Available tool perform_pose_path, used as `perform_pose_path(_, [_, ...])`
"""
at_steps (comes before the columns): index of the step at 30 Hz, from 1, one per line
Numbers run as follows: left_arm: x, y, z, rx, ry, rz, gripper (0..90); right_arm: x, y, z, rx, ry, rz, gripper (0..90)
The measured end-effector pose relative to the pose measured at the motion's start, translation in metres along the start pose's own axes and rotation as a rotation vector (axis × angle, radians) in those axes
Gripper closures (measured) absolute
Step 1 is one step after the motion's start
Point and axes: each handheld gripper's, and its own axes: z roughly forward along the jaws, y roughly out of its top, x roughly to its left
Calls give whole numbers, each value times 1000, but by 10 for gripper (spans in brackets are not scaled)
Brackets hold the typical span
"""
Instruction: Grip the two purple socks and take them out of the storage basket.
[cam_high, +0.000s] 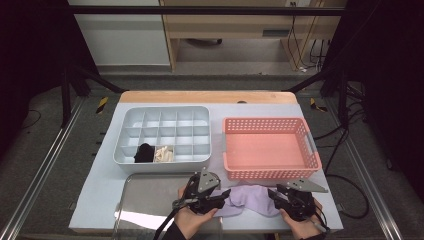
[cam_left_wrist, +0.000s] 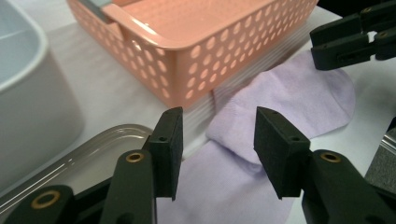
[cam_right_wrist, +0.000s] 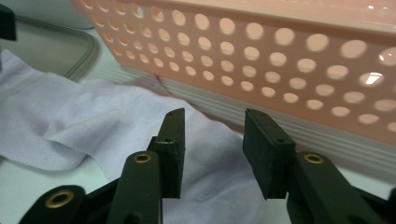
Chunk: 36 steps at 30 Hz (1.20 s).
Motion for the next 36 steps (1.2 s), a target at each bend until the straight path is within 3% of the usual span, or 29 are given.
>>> perform_pose_path(7, [-7, -5, 26, 44, -7, -9, 561, -9, -6, -2, 27, -32, 12, 640])
perform_pose_path(14, [-9, -10, 38, 90, 6, -7, 596, -12, -11, 6, 72, -77, 19, 638])
perform_pose_path(19, [-10, -14, 45, 123, 16, -5, 762, -13, -15, 13, 117, -90, 18, 704])
perform_pose_path(25, [-9, -14, 43, 124, 15, -4, 882, -10, -13, 13, 132, -75, 3, 854])
perform_pose_path(29, [-8, -13, 40, 107, -2, -1, 889, -9, -13, 12, 133, -73, 4, 865])
perform_pose_path(36, [-7, -5, 20, 45, -36, -2, 894, -9, -10, 6, 97, -74, 2, 871])
